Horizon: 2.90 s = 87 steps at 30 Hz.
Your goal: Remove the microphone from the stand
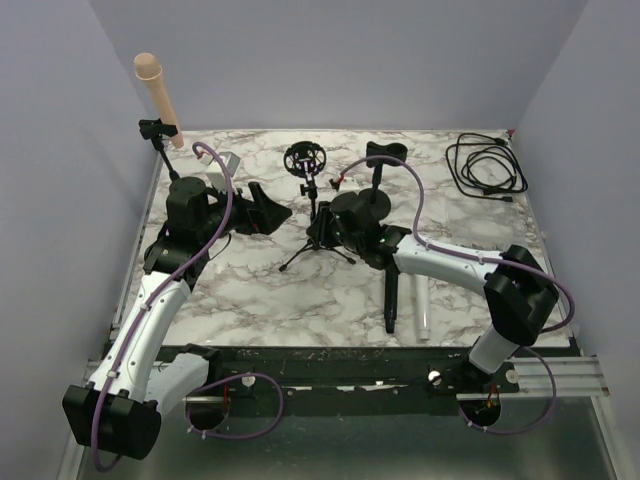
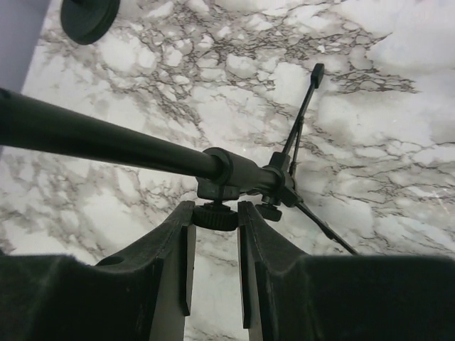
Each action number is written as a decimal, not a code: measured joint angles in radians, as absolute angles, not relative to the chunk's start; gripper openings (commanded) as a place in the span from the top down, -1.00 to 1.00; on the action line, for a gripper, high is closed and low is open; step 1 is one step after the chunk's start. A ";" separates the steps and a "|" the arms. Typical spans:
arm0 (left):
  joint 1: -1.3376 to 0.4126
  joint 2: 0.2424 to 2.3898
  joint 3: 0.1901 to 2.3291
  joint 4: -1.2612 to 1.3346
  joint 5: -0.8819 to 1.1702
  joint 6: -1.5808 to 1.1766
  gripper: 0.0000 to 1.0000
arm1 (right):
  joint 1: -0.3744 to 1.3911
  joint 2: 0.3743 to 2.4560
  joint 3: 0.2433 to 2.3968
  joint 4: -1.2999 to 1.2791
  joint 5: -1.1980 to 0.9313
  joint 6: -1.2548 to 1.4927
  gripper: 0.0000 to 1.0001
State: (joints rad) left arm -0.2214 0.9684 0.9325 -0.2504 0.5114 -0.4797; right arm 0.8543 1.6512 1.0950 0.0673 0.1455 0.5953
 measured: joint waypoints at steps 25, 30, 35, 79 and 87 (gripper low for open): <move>-0.216 0.907 0.909 -0.252 0.452 -0.476 -0.75 | 1.082 1.815 1.345 -0.184 0.757 0.247 -0.20; -0.216 0.905 0.904 -0.249 0.451 -0.476 -0.75 | 1.080 1.746 1.306 -0.189 0.706 0.284 -0.55; -0.216 0.905 0.904 -0.248 0.451 -0.476 -0.75 | 1.080 1.617 1.258 -0.189 0.634 0.306 -0.63; -0.216 0.864 0.897 -0.248 0.405 -0.474 -0.75 | 1.030 1.947 0.971 0.607 0.723 0.379 -0.34; -0.216 0.862 0.894 -0.248 0.404 -0.474 -0.75 | 0.913 2.049 1.072 0.634 0.714 0.329 -0.33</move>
State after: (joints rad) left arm -0.2157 0.8619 0.8936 -0.2478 0.4038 -0.4744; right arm 0.9134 2.0491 1.0718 0.6342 0.7136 0.3294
